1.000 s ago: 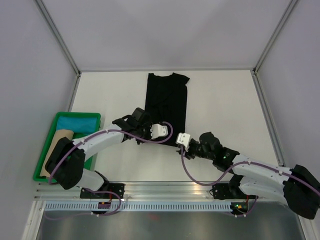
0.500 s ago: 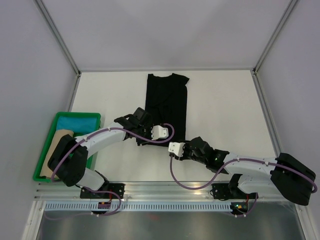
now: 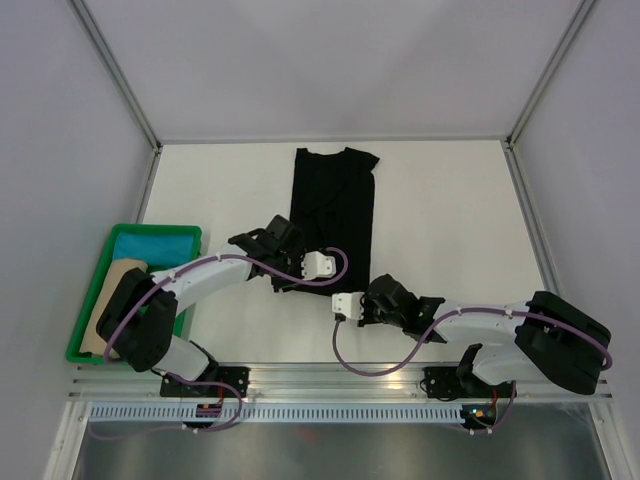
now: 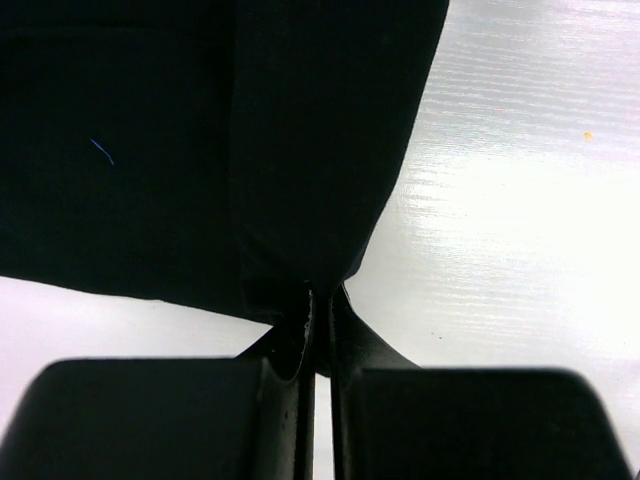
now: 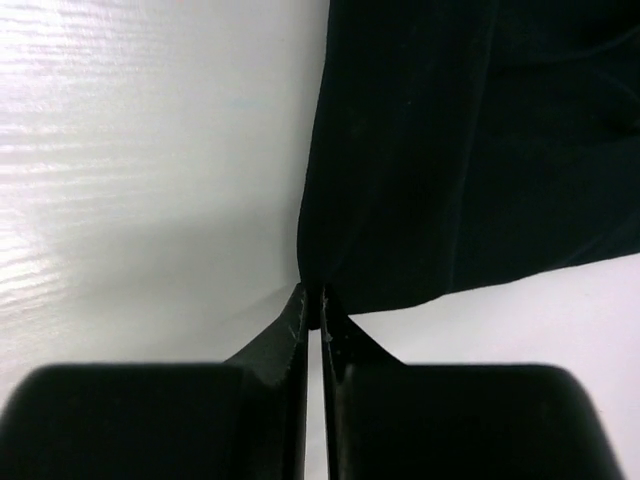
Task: Roll the t-shirts
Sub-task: Roll the tshirt
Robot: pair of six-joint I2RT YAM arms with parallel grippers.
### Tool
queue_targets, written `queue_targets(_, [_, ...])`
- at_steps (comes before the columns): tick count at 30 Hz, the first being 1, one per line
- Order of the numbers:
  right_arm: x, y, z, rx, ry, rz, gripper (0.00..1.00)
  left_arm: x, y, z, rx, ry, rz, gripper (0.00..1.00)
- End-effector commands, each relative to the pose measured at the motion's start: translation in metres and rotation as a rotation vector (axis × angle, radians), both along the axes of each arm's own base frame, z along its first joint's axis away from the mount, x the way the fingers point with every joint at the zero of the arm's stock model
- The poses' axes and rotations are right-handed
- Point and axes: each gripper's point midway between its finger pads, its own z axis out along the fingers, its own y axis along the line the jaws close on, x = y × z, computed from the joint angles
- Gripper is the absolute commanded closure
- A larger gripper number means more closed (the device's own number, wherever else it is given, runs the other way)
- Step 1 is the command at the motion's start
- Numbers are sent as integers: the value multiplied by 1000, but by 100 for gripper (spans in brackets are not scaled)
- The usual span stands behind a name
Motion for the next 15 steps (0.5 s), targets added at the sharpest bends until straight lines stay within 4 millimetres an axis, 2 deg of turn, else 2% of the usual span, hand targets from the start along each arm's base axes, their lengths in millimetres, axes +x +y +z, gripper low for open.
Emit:
queue_targets(1, [0,13,17,41,34,18,95,-7,-1,10,-49,4,-43,98])
queue_targets(2, [-4,19,22,54,60,40,100,-15,4,8,-35,38,-47,98])
queue_targets(3, [-18,14,16,14,140,65,100,-19,5,9,-30,51,-61,98])
queue_targets(4, [-22,15,19,14,177,69,100,-23,7,9,-21,68,-64,98])
queue_targets(5, [-25,25,34,45,205,81,100,-27,11,12,-11,81,-65,98])
queue_targets(6, [-37,18,31,10,272,93,100,-36,17,13,10,115,-68,98])
queue_targets(7, [-49,26,40,39,323,144,100,-45,18,15,4,149,-80,98])
queue_targets(9, [-66,21,41,22,407,169,100,-64,25,23,5,194,-117,97])
queue_targets(10, [-78,26,48,49,458,219,100,-73,23,26,-19,220,-145,95])
queue_targets(12, [-91,24,51,74,530,264,100,-81,25,28,-25,239,-176,94])
queue_targets(15, [-80,22,57,155,590,241,100,-77,27,23,-25,261,-172,90])
